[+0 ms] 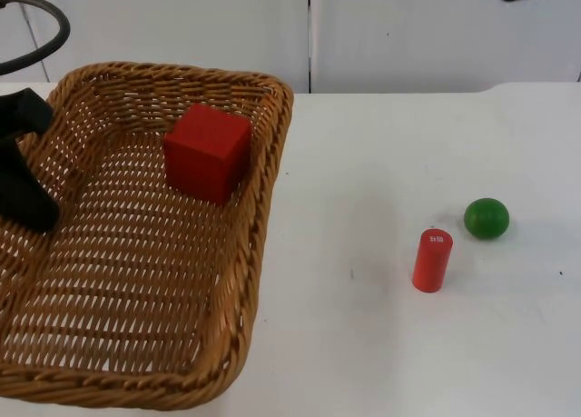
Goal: Pick up the basket with the left hand and place the object to the left of the red cylinder into the basket with the right hand.
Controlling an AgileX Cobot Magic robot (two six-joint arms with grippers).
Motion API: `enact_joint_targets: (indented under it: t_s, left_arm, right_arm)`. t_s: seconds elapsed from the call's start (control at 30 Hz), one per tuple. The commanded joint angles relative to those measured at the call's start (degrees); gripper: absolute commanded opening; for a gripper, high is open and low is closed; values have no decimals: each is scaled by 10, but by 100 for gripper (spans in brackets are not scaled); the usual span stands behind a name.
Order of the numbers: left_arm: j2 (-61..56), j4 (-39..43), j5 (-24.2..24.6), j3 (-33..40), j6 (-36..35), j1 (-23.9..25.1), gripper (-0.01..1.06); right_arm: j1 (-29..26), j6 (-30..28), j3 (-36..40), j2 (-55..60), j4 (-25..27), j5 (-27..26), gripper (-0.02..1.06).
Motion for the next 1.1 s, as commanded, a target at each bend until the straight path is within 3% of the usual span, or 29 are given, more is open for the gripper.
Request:
enact_joint_targets:
  t_s: [0.0,0.6,1.07]
  left_arm:
    - [-8,-13,7,-2,-1,1,0]
    - [-8,-17,2,-2,-1,1,0]
    - [37,-26,-46,-8,6,1,0]
  right_arm:
    - [-3,4,20,-33,-3,0,85]
    - [-3,25,43,-106,-3,18,85]
    - [-3,29,43,-106,-2,10,85]
